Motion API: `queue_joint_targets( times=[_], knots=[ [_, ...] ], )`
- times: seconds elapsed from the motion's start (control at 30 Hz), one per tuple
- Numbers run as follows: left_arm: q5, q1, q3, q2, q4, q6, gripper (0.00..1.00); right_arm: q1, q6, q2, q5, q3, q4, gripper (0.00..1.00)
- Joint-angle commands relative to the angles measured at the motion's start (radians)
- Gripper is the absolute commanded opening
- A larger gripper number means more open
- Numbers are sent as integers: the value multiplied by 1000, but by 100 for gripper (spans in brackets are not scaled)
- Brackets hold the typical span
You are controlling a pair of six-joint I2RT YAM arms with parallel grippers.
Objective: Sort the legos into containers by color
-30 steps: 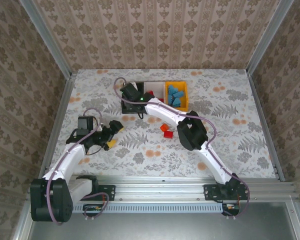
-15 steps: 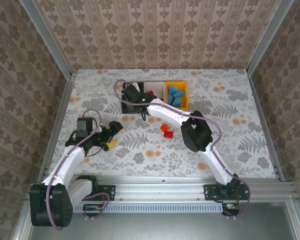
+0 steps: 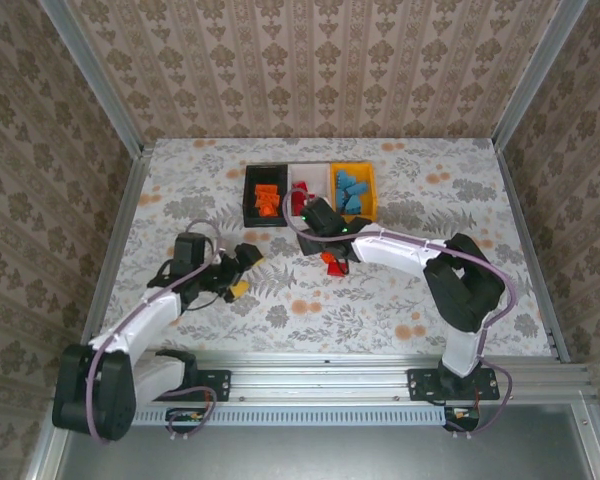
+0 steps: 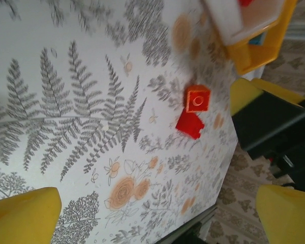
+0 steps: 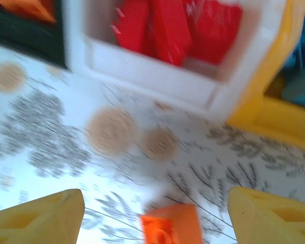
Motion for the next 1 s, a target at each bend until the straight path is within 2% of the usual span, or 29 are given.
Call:
queue_joint_targets(
  times=[0.0,0.17,0.33,0.5,0.67,0.97],
  knots=[
    [-3,-48,56,88,58,-29,100,-33,-25,51,-65,20,-14,74],
    [-12,-85,12,126,139,-84,100,-59,-39,135,-115,43,-43,69],
    [-12,-84,11,117,117,-81,100,-72,-19,165,-171,15,-9,65],
    [-13,-81,17,106,98,-66,100,-68,24,150,-167,-30,4,48],
    [-12,-68,2,85,93,-59,100,-45,72,81,-152,-121,70,41],
    [6,-7,-26,7,42,-35,100,-27,102,84,-112,-63,84,35]
  ],
)
